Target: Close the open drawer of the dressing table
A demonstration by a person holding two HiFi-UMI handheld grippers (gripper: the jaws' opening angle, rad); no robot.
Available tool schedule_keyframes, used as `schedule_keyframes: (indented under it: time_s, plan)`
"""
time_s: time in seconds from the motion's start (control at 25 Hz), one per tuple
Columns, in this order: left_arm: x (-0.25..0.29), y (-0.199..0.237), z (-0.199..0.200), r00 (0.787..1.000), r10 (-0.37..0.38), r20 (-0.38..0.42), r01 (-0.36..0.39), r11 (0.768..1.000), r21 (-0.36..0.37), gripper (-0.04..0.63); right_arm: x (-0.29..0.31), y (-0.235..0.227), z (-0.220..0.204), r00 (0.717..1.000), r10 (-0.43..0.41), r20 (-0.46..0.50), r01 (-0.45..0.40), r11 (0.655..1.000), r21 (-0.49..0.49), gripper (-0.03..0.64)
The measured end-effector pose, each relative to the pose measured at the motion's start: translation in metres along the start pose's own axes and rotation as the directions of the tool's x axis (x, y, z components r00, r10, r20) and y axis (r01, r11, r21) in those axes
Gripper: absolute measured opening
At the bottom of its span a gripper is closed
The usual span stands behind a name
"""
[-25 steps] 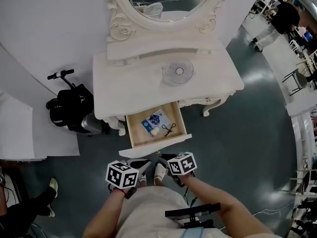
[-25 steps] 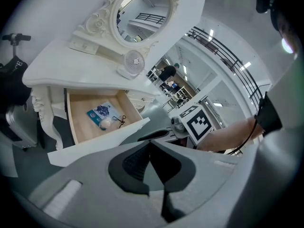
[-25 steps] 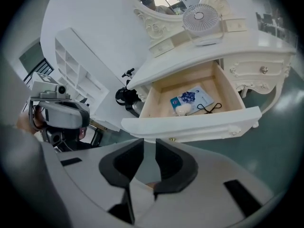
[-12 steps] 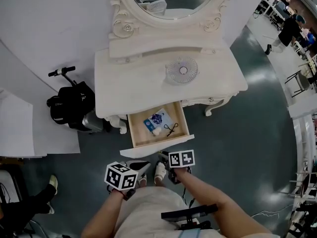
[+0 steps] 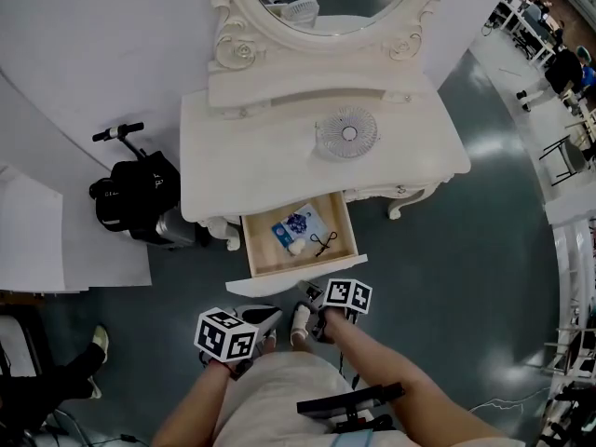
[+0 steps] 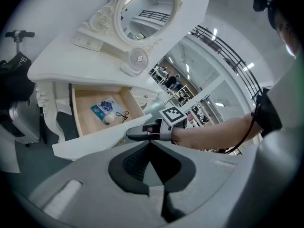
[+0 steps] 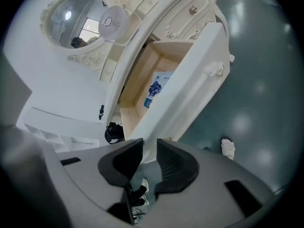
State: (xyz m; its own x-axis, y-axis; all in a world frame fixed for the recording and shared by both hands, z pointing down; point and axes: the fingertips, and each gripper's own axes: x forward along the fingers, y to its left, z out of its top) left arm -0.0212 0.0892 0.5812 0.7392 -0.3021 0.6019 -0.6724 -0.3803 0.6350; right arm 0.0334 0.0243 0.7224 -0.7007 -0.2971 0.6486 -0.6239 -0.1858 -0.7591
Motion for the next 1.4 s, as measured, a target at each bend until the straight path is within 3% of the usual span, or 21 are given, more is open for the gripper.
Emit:
schedule_keyframes:
  time_s: [1.4]
  plan:
    - [0.010, 0.022, 0.013, 1.000, 0.019, -0.024, -0.020, 1.000, -0.023, 0.009, 0.030, 0.026, 0.049, 1.000, -0.023, -0.014, 0.022, 0.997, -0.075, 0.094]
